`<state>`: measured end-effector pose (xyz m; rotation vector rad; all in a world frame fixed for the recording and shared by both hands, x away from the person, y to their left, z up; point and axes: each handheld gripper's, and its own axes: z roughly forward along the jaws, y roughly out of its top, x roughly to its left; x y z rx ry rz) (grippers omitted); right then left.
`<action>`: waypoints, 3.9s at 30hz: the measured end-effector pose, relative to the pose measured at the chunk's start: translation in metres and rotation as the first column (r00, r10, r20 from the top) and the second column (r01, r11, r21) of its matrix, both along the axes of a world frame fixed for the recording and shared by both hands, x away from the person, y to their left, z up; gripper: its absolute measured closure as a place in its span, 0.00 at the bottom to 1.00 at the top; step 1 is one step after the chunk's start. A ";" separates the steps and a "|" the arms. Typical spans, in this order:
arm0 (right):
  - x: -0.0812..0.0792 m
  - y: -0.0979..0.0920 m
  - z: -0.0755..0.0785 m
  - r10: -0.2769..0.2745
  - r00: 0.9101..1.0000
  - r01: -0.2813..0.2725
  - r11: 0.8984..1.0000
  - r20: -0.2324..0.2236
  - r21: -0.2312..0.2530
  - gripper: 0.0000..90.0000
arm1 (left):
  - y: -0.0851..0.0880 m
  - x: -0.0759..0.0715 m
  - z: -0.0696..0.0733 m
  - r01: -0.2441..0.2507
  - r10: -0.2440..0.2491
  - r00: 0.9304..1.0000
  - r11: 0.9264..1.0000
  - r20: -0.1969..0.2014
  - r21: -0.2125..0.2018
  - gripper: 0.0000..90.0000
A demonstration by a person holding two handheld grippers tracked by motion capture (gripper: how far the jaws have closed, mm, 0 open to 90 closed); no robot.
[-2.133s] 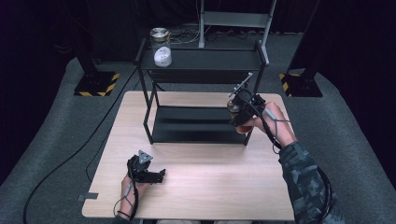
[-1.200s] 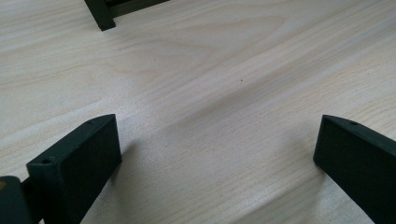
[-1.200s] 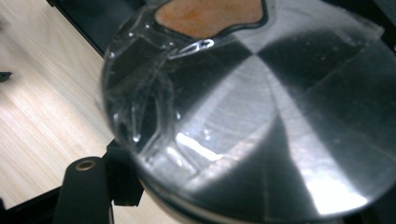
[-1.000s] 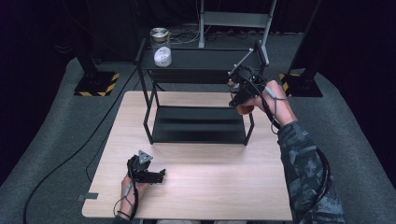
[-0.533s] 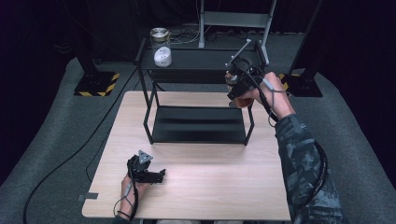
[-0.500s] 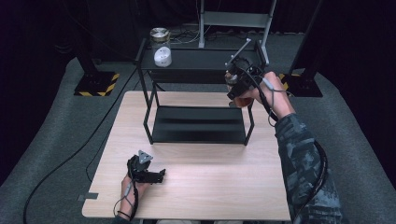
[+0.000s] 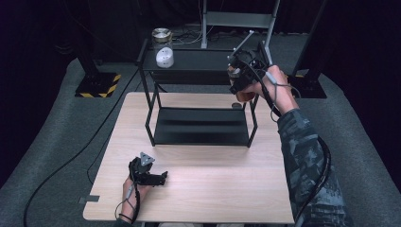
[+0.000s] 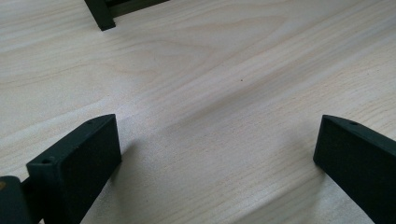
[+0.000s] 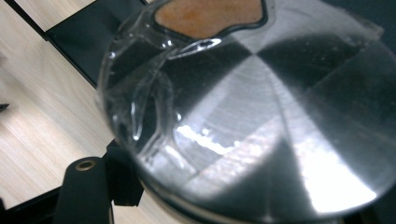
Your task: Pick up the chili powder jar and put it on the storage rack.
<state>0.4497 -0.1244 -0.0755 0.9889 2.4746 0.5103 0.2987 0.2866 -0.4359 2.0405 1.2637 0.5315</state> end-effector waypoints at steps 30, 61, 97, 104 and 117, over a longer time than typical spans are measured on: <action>-0.006 0.006 0.018 -0.036 0.996 0.035 0.999 0.085 0.020 0.34 | 0.000 0.000 0.000 0.000 0.000 1.000 1.000 0.000 0.000 0.00; -0.011 0.002 0.018 -0.130 0.968 0.104 0.987 0.217 0.124 0.34 | 0.000 0.000 0.000 0.000 0.000 1.000 1.000 0.000 0.000 0.00; 0.036 -0.011 -0.008 -0.286 0.938 0.213 0.922 0.198 0.322 0.34 | 0.000 0.000 0.000 0.001 -0.001 1.000 1.000 0.001 0.000 0.00; 0.041 -0.025 -0.015 -0.306 0.938 0.227 0.896 0.162 0.380 0.34 | 0.000 0.000 0.000 0.001 -0.001 1.000 1.000 0.001 0.000 0.00; 0.040 -0.030 -0.019 -0.323 0.934 0.236 0.879 0.154 0.416 0.34 | 0.000 0.000 0.000 0.001 -0.001 1.000 1.000 0.001 0.001 0.00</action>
